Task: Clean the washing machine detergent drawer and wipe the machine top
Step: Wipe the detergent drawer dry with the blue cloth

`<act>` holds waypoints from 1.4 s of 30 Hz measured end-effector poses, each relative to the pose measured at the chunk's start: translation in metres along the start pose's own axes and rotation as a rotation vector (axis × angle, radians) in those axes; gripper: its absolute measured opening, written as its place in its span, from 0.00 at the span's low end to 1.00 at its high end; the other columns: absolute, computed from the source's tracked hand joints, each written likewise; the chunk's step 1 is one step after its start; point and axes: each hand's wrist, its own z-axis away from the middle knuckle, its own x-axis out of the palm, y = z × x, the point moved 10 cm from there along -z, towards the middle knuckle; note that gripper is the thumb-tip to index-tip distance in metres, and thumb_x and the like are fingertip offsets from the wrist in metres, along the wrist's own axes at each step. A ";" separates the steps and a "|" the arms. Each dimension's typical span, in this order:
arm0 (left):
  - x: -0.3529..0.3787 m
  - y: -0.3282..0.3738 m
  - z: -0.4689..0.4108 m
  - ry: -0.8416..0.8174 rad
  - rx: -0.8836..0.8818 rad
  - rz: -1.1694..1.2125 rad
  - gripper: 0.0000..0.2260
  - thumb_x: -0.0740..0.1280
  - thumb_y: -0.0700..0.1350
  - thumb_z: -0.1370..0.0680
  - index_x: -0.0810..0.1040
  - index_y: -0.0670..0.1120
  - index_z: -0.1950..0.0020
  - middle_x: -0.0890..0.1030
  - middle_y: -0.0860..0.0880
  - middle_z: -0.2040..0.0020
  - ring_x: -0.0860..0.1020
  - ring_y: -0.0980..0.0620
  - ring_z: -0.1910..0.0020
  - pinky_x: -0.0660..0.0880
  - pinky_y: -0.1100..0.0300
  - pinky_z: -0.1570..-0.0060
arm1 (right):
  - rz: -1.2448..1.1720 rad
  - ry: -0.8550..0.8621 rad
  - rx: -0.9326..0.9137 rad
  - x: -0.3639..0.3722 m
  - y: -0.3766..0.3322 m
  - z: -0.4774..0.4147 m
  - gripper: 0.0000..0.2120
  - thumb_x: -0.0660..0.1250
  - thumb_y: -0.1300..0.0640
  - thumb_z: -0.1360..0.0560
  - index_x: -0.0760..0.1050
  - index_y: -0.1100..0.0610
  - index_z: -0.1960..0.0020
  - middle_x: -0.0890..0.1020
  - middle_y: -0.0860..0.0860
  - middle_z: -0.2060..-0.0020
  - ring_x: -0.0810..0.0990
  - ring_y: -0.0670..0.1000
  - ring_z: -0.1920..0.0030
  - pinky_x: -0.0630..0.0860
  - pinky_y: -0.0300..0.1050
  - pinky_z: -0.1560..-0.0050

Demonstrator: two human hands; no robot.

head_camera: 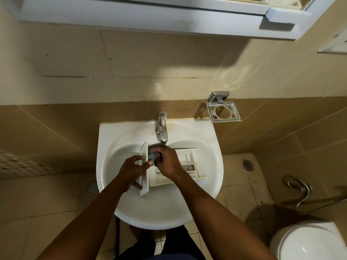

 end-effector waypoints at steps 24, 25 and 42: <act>-0.002 0.001 0.004 0.009 0.009 0.005 0.30 0.78 0.57 0.28 0.74 0.49 0.30 0.80 0.43 0.43 0.81 0.42 0.46 0.81 0.36 0.70 | 0.458 -0.387 0.169 -0.005 0.049 -0.001 0.11 0.69 0.55 0.25 0.84 0.46 0.45 0.84 0.45 0.42 0.81 0.51 0.39 0.77 0.44 0.39; -0.002 0.001 0.004 0.008 0.012 0.001 0.30 0.78 0.57 0.28 0.74 0.49 0.30 0.80 0.43 0.43 0.81 0.42 0.47 0.81 0.36 0.70 | 0.428 -0.358 0.110 -0.009 0.036 -0.001 0.11 0.71 0.57 0.26 0.85 0.48 0.45 0.85 0.45 0.43 0.81 0.50 0.40 0.76 0.42 0.43; 0.001 0.002 0.001 -0.004 0.018 -0.015 0.29 0.78 0.55 0.28 0.74 0.48 0.31 0.79 0.41 0.40 0.81 0.41 0.47 0.81 0.34 0.69 | 1.052 -0.464 -0.068 0.025 0.013 0.058 0.20 0.58 0.45 0.19 0.73 0.51 0.31 0.68 0.60 0.32 0.72 0.64 0.36 0.70 0.59 0.40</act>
